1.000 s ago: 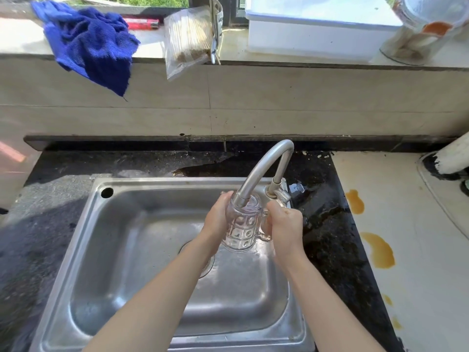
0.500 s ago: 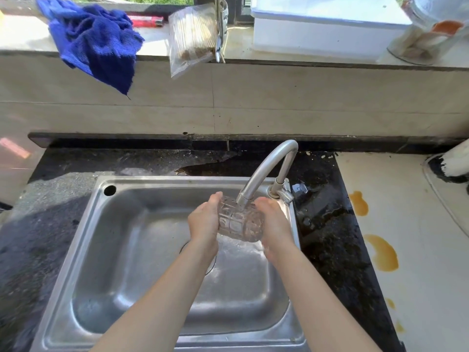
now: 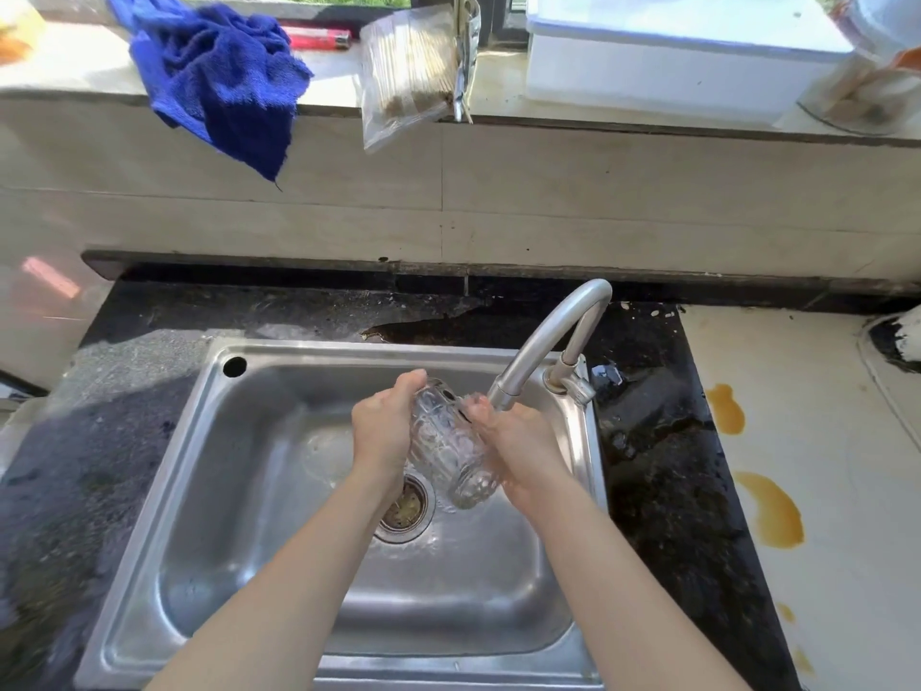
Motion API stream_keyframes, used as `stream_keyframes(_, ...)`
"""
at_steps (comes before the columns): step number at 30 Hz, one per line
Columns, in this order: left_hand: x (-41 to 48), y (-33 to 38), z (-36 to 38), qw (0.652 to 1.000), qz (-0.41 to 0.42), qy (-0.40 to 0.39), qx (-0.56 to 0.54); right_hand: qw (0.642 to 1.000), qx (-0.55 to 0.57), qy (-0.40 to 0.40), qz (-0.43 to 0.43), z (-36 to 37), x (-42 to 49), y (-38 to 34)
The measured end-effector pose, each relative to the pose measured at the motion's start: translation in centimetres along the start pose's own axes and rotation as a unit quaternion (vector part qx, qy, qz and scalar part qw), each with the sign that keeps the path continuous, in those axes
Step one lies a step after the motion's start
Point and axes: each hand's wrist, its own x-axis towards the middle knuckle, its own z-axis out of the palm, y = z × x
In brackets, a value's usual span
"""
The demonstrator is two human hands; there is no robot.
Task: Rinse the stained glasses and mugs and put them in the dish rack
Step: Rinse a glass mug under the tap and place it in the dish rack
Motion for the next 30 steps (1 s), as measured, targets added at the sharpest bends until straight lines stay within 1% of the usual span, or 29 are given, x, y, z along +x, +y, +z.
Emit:
stream_keyframes(2,0.0,0.1,-0.2,0.997,-0.063,-0.019,-0.031,0.996,-0.063,0.027,-0.058,0.5,-0.2,0.1)
stream_keyframes(4,0.1,-0.5,-0.5,0.986,-0.138,-0.038,-0.082,0.989,-0.109,0.027,-0.097,1.0,-0.5,0.1)
stream_keyframes(5,0.1,-0.8,-0.6,0.981,-0.161,-0.050,-0.098,0.985,-0.125,0.024,-0.113,1.1,-0.7,0.1)
stream_keyframes(9,0.2,-1.1,-0.9,0.959,-0.208,-0.121,-0.149,0.962,-0.199,0.004,-0.187,1.1,-1.0,0.4)
stream_keyframes(11,0.2,-1.0,-0.7,0.953,-0.218,-0.141,-0.152,0.946,-0.203,0.018,-0.252,1.2,-1.3,0.7)
stream_keyframes(13,0.0,-1.0,-0.3,0.950,-0.238,-0.149,-0.136,0.937,-0.184,0.040,-0.293,1.1,-1.6,0.6)
stream_keyframes(15,-0.1,-1.0,-0.1,0.943,-0.280,-0.146,-0.103,0.935,-0.180,0.044,-0.302,0.7,-1.5,0.3)
stream_keyframes(16,-0.1,-1.1,0.1,0.942,-0.289,-0.150,-0.078,0.939,-0.181,0.039,-0.291,0.4,-1.5,0.1)
stream_keyframes(18,-0.5,-1.2,0.5,0.944,-0.282,-0.168,-0.032,0.953,-0.166,0.044,-0.248,-0.2,-1.2,0.0)
stream_keyframes(20,-1.3,-1.0,1.1,0.946,-0.262,-0.188,-0.009,0.967,-0.148,0.077,-0.192,-0.7,-0.8,0.1)
stream_keyframes(23,-1.5,-1.1,2.2,0.970,-0.188,-0.148,0.034,0.973,-0.140,0.113,-0.144,-1.2,-0.6,0.7)
stream_keyframes(26,-2.3,-1.2,3.1,0.983,-0.093,-0.088,0.129,0.979,-0.098,0.141,-0.114,-1.5,-0.8,1.5)
stream_keyframes(27,-2.7,-1.3,3.3,0.985,-0.042,-0.069,0.153,0.979,-0.083,0.149,-0.109,-1.7,-0.8,1.6)
stream_keyframes(28,-3.4,-1.4,3.6,0.984,0.034,-0.052,0.164,0.979,-0.076,0.154,-0.108,-1.7,-0.9,1.6)
stream_keyframes(30,-4.5,-1.8,3.7,0.967,0.190,-0.039,0.167,0.979,-0.074,0.154,-0.114,-1.6,-1.1,1.3)
